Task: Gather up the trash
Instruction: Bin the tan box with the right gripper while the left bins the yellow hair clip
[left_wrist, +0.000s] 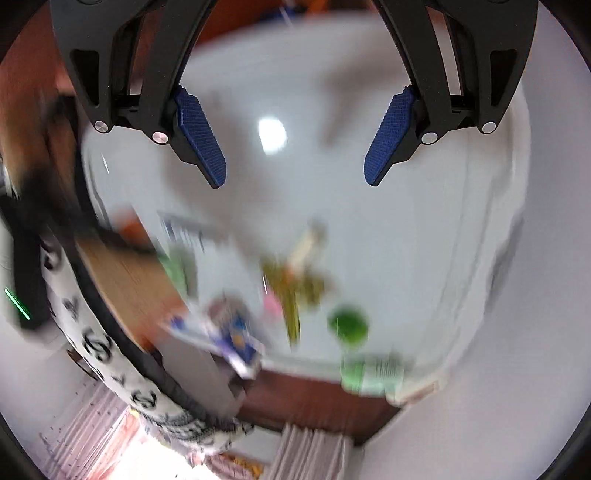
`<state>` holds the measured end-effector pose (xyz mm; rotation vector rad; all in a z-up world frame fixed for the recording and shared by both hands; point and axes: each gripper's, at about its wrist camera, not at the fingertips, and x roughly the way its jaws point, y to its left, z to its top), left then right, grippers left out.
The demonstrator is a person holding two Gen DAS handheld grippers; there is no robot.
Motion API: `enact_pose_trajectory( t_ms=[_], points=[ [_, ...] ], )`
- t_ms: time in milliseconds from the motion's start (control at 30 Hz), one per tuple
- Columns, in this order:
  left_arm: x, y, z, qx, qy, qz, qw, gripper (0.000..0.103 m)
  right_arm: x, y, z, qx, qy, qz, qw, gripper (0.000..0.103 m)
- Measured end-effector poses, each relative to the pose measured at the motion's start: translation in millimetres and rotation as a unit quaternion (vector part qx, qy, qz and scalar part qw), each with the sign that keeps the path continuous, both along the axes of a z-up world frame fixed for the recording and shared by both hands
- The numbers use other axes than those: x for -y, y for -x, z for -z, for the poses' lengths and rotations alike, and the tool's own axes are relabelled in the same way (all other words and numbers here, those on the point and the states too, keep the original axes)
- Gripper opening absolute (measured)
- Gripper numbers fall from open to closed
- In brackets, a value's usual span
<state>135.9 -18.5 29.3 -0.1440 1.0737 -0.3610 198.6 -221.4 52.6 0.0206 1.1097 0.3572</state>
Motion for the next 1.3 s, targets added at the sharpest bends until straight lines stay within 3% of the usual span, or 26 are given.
enact_pose_trajectory(
  t_ms=[133,200,267,333,500,667,767,967,1067,1300],
  points=[
    [22,-60,5,0.030,-0.021,-0.006,0.9993,0.075,14,51,-19,0.019,-0.023,0.014,0.999,0.015],
    [37,-89,15,0.029,-0.050,-0.019,0.9981,0.074,21,77,-24,0.022,-0.028,0.017,0.999,0.015],
    [50,-106,28,0.017,-0.066,-0.014,0.9975,0.060,24,95,-27,0.022,-0.027,0.019,0.999,0.015],
    [55,-117,39,-0.006,-0.071,-0.017,0.9973,0.024,26,105,-27,0.018,-0.031,0.020,0.999,0.015],
    [60,-109,28,0.009,-0.064,-0.002,0.9979,0.010,26,127,-35,0.028,-0.027,0.011,0.999,0.015],
    [49,-80,-9,0.042,-0.047,0.003,0.9980,0.010,20,135,-42,0.043,-0.035,0.011,0.998,0.015],
    [43,-56,-34,0.067,-0.060,0.008,0.9959,0.010,13,142,-48,0.045,-0.040,0.010,0.998,0.015],
    [33,42,-69,0.090,-0.083,0.062,0.9906,0.010,-3,175,-59,0.042,-0.040,-0.006,0.998,0.015],
    [28,89,-65,0.082,-0.090,0.085,0.9889,0.010,-11,196,-54,0.029,-0.032,-0.016,0.999,0.015],
    [35,178,-3,-0.018,-0.098,0.139,0.9853,0.010,-21,244,-6,-0.064,-0.033,-0.015,0.997,0.015]
  ],
)
